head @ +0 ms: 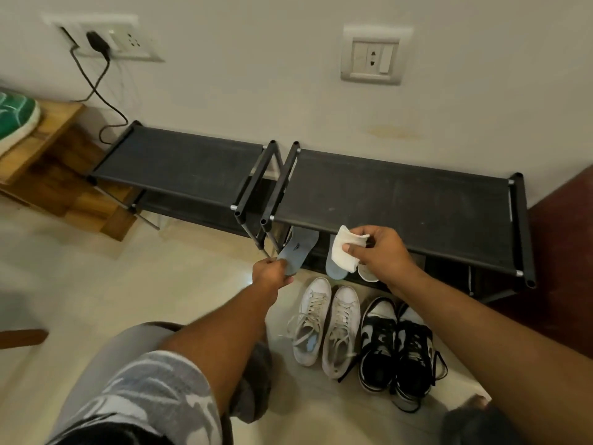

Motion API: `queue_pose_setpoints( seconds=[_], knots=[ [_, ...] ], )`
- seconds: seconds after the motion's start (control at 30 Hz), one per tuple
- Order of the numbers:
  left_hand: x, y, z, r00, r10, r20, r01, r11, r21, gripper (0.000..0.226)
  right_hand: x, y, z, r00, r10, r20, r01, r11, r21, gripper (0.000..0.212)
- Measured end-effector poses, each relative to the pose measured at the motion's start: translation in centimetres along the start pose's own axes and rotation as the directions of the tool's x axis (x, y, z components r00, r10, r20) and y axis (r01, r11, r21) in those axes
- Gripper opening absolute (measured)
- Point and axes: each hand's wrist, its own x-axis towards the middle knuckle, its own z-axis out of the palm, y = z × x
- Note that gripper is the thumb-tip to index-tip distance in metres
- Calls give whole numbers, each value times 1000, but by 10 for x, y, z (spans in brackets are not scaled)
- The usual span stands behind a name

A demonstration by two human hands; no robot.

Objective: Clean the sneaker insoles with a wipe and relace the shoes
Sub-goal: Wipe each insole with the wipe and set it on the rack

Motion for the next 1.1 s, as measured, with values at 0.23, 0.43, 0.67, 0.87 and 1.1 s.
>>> queue_pose_setpoints(
  seconds=[0.23,0.43,0.67,0.87,1.1],
  knots=[
    [-92,36,-37,974,142,175,-180,957,227,8,-46,-11,-16,999,-51,-14,52,995,83,27],
    [-168,73,-27,895,373,244,-410,903,124,15,-65,-19,-46,991,-57,-124,76,986,148,22],
    [-190,94,36,779,505,371,-479,862,-167,16,-53,-52,-81,882,-286,-373,347,932,105,18],
    [-171,136,72,701,561,441,-426,825,-372,21,-8,-55,-100,767,-330,-551,468,874,129,13],
    [-155,130,91,793,403,456,-310,912,-267,25,-10,-32,-95,798,-327,-506,394,919,29,18]
  ],
)
